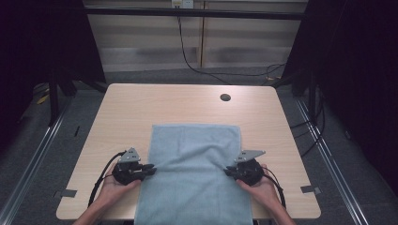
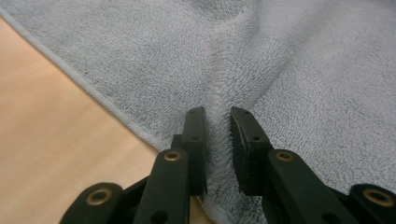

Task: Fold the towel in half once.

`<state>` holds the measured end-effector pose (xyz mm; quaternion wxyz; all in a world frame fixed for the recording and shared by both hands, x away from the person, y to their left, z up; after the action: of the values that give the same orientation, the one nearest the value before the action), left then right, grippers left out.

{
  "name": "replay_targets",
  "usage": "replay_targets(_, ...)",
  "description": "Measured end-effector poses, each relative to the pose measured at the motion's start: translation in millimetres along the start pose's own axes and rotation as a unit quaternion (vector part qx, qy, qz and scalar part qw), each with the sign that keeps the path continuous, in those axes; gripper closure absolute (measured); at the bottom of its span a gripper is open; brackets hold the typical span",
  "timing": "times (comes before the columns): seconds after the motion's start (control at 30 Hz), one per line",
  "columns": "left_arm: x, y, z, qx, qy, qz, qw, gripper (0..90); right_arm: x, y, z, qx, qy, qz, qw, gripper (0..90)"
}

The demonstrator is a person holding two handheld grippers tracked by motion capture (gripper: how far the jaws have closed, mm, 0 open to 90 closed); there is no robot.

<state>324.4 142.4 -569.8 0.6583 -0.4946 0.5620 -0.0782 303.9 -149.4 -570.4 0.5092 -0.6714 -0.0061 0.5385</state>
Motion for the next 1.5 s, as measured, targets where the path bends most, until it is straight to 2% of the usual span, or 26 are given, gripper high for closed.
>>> replay_targets(0.1,-7.9,8.2,-14.1,0.022,0.011,0.004,0.9997,77.4,-9.1,10.7,16.2,0.003,-0.014,-0.003,0.9999,83.7)
replay_targets(0.27,-18.9,19.6,-29.7,0.023,0.037,0.010,0.9990,77.3,-22.2,26.2,43.7,0.002,-0.032,0.001,0.9995,82.4)
replay_targets(0.37,-21.8,22.6,-34.9,0.035,0.047,0.008,0.9982,73.4,-27.8,29.7,49.7,-0.001,-0.052,0.015,0.9985,71.6)
replay_targets(0.43,-20.4,20.8,-32.6,0.029,0.056,0.006,0.9980,71.4,-30.1,22.5,39.3,0.008,-0.048,-0.002,0.9988,66.9)
replay_targets(0.5,-18.7,18.5,-28.8,0.026,0.054,0.009,0.9982,71.1,-34.4,8.6,20.5,0.022,-0.035,-0.027,0.9988,63.2)
replay_targets(0.6,-17.9,18.0,-27.0,0.028,0.055,0.009,0.9981,71.0,-35.3,-11.3,-19.0,0.032,0.016,-0.050,0.9981,58.7)
replay_targets(0.67,-17.7,17.9,-26.8,0.024,0.053,0.006,0.9983,69.5,-29.5,-23.0,-45.5,0.040,0.047,-0.061,0.9962,55.6)
replay_targets(0.73,-17.9,18.0,-26.8,0.027,0.053,0.007,0.9982,67.9,-19.4,-30.9,-68.0,0.054,0.064,-0.061,0.9946,52.8)
replay_targets(0.8,-18.0,17.9,-26.7,0.028,0.051,0.007,0.9983,67.1,-8.1,-35.9,-83.6,0.068,0.061,-0.055,0.9943,50.5)
replay_targets(0.87,-18.0,17.8,-27.0,0.022,0.053,0.006,0.9983,66.5,1.0,-39.2,-96.1,0.074,0.072,-0.051,0.9934,48.1)
replay_targets(0.9,-18.3,18.1,-27.1,0.018,0.054,0.006,0.9983,66.2,5.4,-39.5,-100.3,0.077,0.075,-0.045,0.9932,47.3)
replay_targets(0.93,-18.5,18.2,-27.7,0.015,0.052,0.005,0.9985,66.3,8.1,-38.6,-105.0,0.073,0.091,-0.034,0.9926,46.8)
replay_targets(0.97,-19.2,18.9,-28.0,0.017,0.052,0.008,0.9985,66.2,10.3,-39.0,-108.4,0.072,0.097,-0.033,0.9921,46.6)
replay_targets(1.0,-20.1,19.5,-29.2,0.013,0.052,0.011,0.9985,66.2,12.4,-39.3,-110.7,0.075,0.092,-0.036,0.9922,46.3)
replay_targets(1.03,-20.7,20.0,-31.3,0.011,0.052,0.012,0.9985,65.9,13.0,-37.5,-114.7,0.072,0.100,-0.029,0.9920,45.5)
replay_targets(1.07,-21.6,20.8,-33.1,0.014,0.051,0.014,0.9985,65.5,14.1,-36.2,-116.2,0.074,0.093,-0.028,0.9925,45.8)
replay_targets(1.1,-22.3,21.7,-34.4,0.018,0.053,0.017,0.9983,65.2,15.4,-33.9,-116.3,0.079,0.088,-0.024,0.9927,45.8)
replay_targets(1.2,-23.5,21.2,-35.6,0.005,0.063,0.020,0.9978,62.6,20.3,-29.9,-114.7,0.066,0.095,-0.017,0.9931,46.1)
replay_targets(1.27,-21.6,18.9,-33.1,0.005,0.060,0.023,0.9979,59.5,21.3,-31.2,-112.0,0.064,0.095,-0.017,0.9933,53.8)
replay_targets(1.37,-19.0,5.5,-20.8,-0.002,0.044,0.009,0.9990,52.5,23.3,-33.4,-109.9,0.058,0.092,-0.024,0.9937,64.1)
replay_targets(1.47,-16.8,-17.9,1.3,-0.022,0.028,-0.015,0.9993,50.2,24.9,-34.8,-106.9,0.061,0.085,-0.029,0.9941,76.0)
replay_targets(1.5,-14.7,-24.8,9.4,-0.021,0.016,-0.021,0.9994,50.2,25.8,-35.6,-105.3,0.061,0.080,-0.031,0.9945,79.3)
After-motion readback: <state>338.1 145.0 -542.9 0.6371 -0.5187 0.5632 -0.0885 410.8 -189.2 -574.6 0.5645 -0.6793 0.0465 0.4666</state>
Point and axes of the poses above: each handheld gripper's, and its own axes: x roughly forward along the jaws, y roughly out of its underside, z roughly to its left, the point moved 10 cm from there along x, roughly forward along the jaws, and after that the axes turned 2 degrees about -y, right-handed, at the moved point
